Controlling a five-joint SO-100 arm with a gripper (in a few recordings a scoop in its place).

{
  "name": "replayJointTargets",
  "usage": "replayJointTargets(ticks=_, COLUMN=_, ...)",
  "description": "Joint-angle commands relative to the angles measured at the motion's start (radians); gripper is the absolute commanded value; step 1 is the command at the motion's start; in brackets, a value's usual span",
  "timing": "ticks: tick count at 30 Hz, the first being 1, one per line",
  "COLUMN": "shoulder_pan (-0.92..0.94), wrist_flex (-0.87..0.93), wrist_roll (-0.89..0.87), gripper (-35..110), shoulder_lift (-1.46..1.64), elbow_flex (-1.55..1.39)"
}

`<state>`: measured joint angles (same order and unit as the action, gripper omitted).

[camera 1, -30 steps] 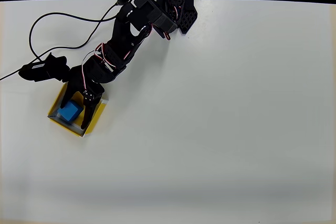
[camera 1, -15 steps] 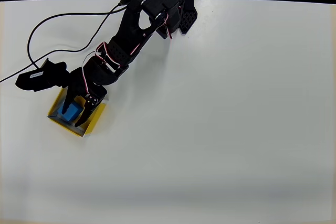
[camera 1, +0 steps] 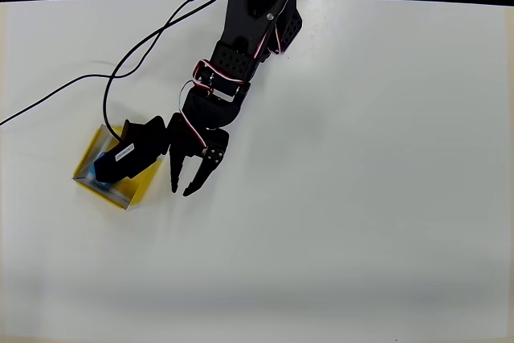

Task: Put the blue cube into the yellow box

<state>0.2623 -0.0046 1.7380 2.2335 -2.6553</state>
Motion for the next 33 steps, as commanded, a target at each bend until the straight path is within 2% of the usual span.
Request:
replayJointTargets(ticks=1, shoulder_pan=-0.094, wrist_flex=0.127, wrist_roll=-0.015, gripper=2, shoulder_lift=0.183, elbow_flex=0.002)
replayJointTargets(ticks=7, shoulder_pan=-0.265, wrist_flex=0.411, wrist_roll=-0.104, gripper=0, shoulder_lift=0.337, elbow_flex=-0.057)
replayJointTargets(ticks=17, shoulder_pan=-0.463, wrist_flex=0.699, wrist_roll=-0.221, gripper=0, shoulder_lift=0.578, elbow_flex=-0.236)
replayJointTargets(ticks=27, shoulder_pan=-0.479, wrist_flex=0.862, wrist_roll=-0.241, gripper=0, shoulder_lift=0.805, elbow_flex=-0.465)
replayJointTargets(ticks=33, shoulder_pan=-0.477, wrist_flex=1.071, wrist_roll=-0.242, gripper=0, shoulder_lift=0.937, elbow_flex=-0.489)
